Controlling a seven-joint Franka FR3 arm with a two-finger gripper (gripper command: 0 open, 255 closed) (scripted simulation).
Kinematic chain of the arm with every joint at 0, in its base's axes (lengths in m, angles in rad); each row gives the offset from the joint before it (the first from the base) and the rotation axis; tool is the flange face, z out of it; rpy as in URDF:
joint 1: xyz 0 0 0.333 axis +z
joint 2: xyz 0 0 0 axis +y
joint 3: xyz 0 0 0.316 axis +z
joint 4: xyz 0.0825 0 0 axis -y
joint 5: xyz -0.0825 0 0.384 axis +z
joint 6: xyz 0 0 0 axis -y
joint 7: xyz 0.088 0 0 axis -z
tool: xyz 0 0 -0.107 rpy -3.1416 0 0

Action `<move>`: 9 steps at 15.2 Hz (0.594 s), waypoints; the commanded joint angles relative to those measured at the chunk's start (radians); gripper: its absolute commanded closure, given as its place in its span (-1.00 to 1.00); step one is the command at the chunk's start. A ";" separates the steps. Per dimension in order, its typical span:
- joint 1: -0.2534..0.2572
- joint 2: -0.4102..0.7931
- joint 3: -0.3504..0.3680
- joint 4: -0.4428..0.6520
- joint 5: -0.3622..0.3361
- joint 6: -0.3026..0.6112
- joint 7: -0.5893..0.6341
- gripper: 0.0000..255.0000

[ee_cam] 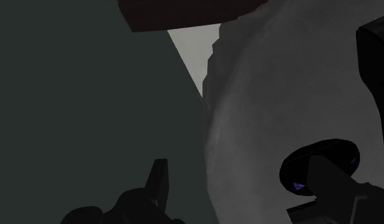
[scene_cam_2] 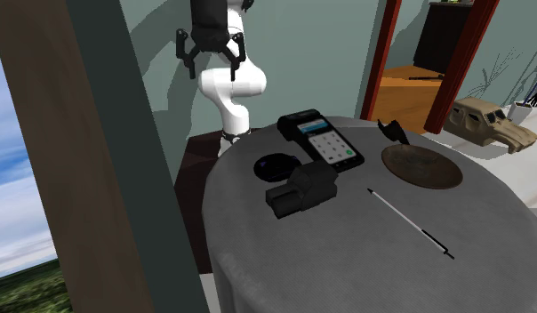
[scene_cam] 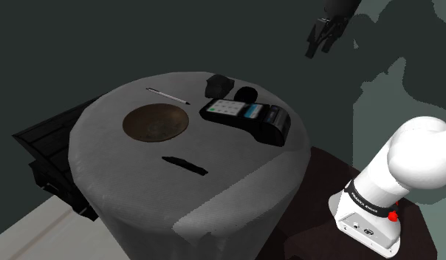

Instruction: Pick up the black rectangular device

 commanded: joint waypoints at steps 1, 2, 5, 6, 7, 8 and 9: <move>0.000 0.000 0.000 0.000 0.000 0.000 0.000 -1.00; -0.003 0.021 0.025 0.005 0.015 0.008 0.054 -1.00; -0.016 0.096 0.098 0.031 0.058 0.032 0.214 -1.00; -0.021 0.124 0.121 0.044 0.071 0.040 0.267 -1.00; -0.025 0.154 0.143 0.059 0.082 0.049 0.319 -1.00; -0.031 0.186 0.165 0.076 0.092 0.056 0.371 -1.00; -0.036 0.219 0.185 0.095 0.101 0.064 0.423 -1.00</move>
